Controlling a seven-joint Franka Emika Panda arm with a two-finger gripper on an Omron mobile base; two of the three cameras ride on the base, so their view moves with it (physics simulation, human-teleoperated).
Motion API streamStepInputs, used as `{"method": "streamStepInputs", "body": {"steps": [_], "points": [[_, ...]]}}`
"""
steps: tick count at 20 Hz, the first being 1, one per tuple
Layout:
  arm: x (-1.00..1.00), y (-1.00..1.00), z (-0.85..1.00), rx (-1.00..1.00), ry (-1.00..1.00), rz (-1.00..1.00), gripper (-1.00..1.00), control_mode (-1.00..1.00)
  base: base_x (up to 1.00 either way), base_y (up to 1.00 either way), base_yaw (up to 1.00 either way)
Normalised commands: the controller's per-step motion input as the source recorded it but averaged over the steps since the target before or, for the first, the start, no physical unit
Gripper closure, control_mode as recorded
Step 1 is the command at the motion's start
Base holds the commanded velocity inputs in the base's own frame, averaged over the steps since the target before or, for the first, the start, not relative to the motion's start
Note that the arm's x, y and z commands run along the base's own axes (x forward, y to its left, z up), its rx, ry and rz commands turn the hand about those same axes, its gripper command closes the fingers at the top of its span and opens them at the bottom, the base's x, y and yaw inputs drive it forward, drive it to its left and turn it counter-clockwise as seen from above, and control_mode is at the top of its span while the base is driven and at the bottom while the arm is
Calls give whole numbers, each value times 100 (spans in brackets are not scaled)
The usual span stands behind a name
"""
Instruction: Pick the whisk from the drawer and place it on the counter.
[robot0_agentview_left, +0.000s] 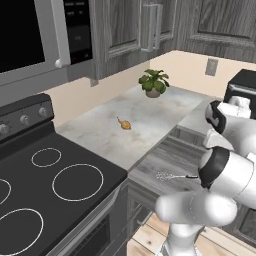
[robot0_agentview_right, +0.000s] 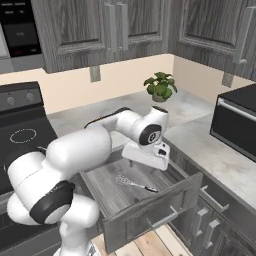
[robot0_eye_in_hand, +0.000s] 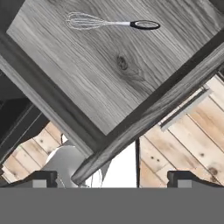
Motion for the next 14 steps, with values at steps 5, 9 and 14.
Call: {"method": "streamStepInputs", "body": {"steps": [5,9,14], "points": [[25,9,-36,-8,-3,42,-100,-100,0,0,0],[28,1,-64,-4,0,37,-100,-100,0,0,0],[45,12,-69,-5,0,34,-100,-100,0,0,0]]}}
